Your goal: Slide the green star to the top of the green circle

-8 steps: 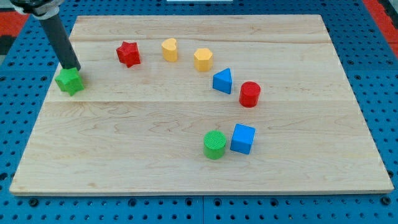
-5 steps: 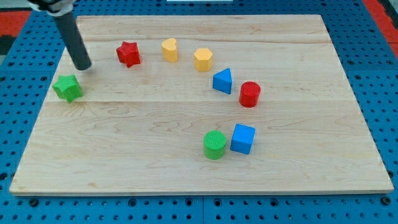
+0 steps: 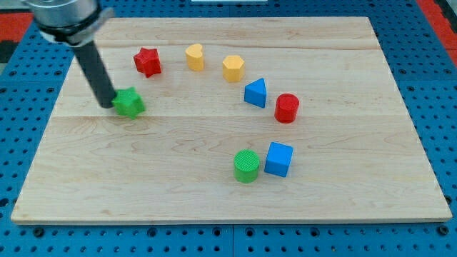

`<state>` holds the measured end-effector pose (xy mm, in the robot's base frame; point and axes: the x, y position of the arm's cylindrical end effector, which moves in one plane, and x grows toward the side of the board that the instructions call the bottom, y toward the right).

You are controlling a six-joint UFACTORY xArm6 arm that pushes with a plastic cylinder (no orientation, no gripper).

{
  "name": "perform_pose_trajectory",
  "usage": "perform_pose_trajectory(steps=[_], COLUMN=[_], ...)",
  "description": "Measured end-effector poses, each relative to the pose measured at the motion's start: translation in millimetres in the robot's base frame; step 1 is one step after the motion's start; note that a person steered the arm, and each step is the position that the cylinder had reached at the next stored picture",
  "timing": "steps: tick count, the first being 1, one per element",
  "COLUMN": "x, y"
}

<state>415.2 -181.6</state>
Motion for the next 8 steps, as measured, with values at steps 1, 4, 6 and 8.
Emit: perform_pose_trajectory(steps=[1, 4, 6, 8], x=[-6.9, -3.2, -1.1, 42.3], y=[24.8, 106.3, 155.1, 165.1])
